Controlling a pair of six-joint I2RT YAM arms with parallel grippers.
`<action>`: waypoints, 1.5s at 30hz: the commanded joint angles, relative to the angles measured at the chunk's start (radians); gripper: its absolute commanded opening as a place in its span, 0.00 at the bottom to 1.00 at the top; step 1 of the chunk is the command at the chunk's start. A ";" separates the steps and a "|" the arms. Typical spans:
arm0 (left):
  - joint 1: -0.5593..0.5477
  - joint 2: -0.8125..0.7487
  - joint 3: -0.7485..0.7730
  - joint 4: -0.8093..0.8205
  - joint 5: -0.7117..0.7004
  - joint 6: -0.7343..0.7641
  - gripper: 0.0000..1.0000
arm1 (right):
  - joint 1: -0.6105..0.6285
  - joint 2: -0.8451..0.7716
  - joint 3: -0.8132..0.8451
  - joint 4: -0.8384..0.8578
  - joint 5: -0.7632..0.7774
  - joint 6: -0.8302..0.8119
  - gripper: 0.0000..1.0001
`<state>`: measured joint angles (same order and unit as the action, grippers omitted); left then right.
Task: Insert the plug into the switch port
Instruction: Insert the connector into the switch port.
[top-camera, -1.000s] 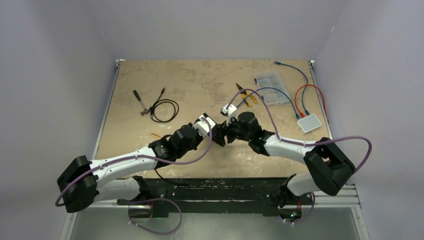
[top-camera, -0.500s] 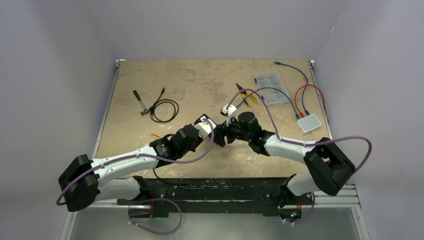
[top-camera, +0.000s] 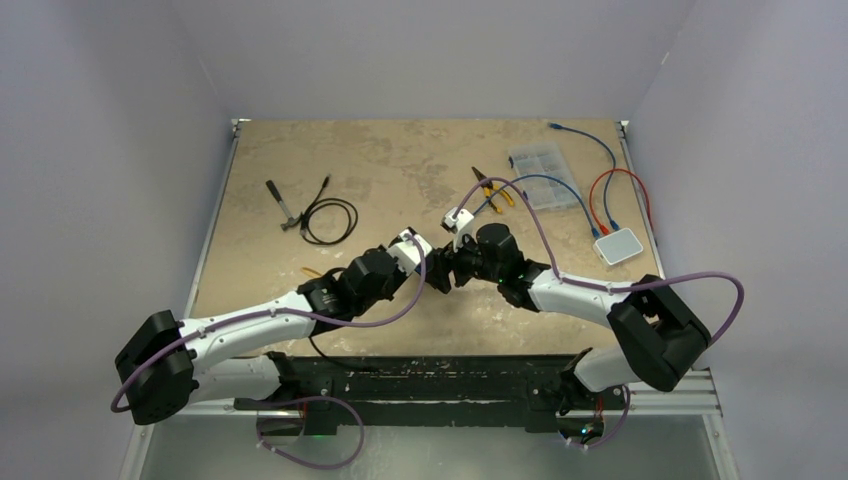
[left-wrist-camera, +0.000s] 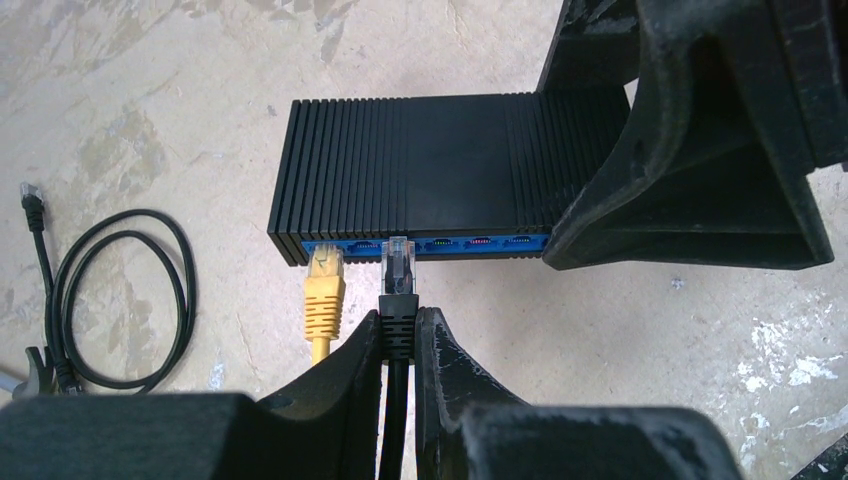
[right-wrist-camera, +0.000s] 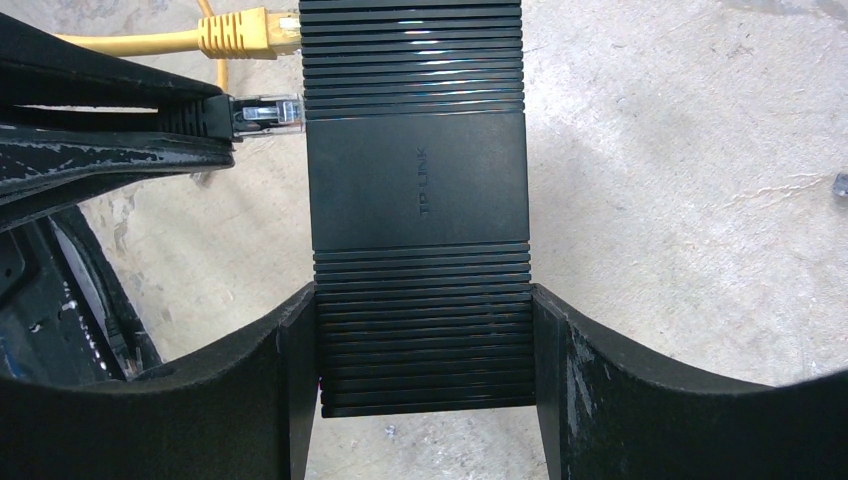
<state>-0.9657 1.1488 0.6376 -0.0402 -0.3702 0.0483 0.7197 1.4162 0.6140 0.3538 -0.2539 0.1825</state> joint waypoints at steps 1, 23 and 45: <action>-0.007 -0.009 0.024 0.060 0.005 0.021 0.00 | 0.001 -0.028 0.008 0.075 -0.022 -0.004 0.00; -0.007 0.030 0.037 -0.001 -0.034 0.006 0.00 | 0.001 -0.022 0.007 0.067 -0.035 0.003 0.00; -0.007 -0.032 -0.040 0.161 0.040 0.020 0.00 | 0.001 -0.025 -0.004 0.103 -0.118 0.006 0.00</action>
<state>-0.9691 1.1603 0.6224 -0.0162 -0.3824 0.0498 0.7136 1.4162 0.6128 0.3748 -0.2848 0.1829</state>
